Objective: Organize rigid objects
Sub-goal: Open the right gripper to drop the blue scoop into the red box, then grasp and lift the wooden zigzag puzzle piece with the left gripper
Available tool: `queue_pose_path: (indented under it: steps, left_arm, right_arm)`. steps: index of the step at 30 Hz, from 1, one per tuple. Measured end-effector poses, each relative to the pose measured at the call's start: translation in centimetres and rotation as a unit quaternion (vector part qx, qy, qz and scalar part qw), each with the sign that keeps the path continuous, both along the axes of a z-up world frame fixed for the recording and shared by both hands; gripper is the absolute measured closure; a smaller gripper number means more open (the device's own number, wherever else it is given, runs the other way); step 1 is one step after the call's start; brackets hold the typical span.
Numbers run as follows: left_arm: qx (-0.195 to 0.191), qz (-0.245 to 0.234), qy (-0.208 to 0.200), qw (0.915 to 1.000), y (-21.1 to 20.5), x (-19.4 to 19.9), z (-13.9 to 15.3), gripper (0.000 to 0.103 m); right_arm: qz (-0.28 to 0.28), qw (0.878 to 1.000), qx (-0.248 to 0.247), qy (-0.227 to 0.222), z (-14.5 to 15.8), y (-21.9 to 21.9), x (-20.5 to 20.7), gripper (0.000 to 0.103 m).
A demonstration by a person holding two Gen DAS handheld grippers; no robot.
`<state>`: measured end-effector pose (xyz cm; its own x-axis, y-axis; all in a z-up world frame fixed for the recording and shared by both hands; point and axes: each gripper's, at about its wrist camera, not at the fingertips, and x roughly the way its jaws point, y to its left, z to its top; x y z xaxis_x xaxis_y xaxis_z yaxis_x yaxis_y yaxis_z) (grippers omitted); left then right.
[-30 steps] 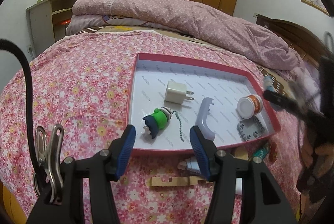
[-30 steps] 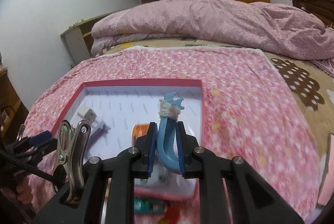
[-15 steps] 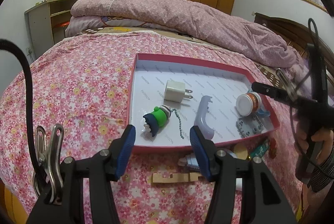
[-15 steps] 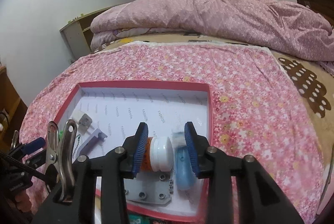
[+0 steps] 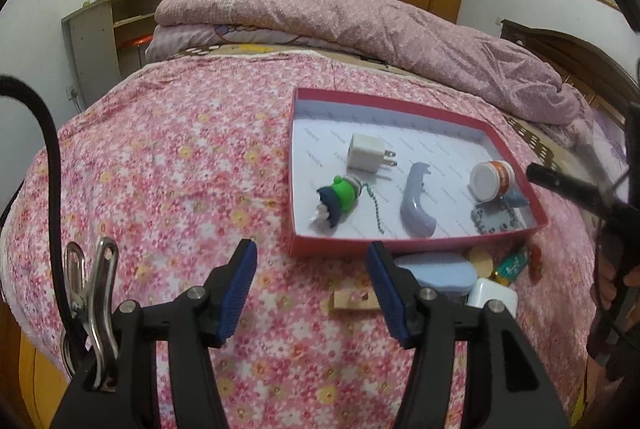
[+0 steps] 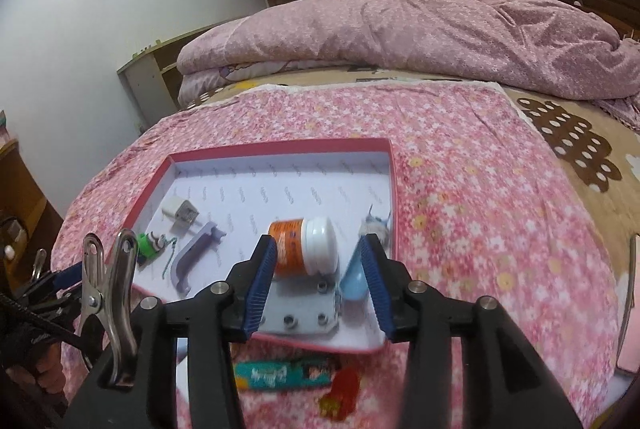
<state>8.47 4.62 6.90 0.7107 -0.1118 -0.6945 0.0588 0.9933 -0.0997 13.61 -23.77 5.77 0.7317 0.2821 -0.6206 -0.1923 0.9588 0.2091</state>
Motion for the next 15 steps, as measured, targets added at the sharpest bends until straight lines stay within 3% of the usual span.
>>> queue_pose_path:
  steps: [15]
  left_arm:
    - [0.006,-0.055,0.033,0.9979,-3.1,-1.4,-2.4,0.025]
  right_arm:
    - [0.019,0.998,-0.058,-0.009,-1.6,1.4,-7.8,0.052]
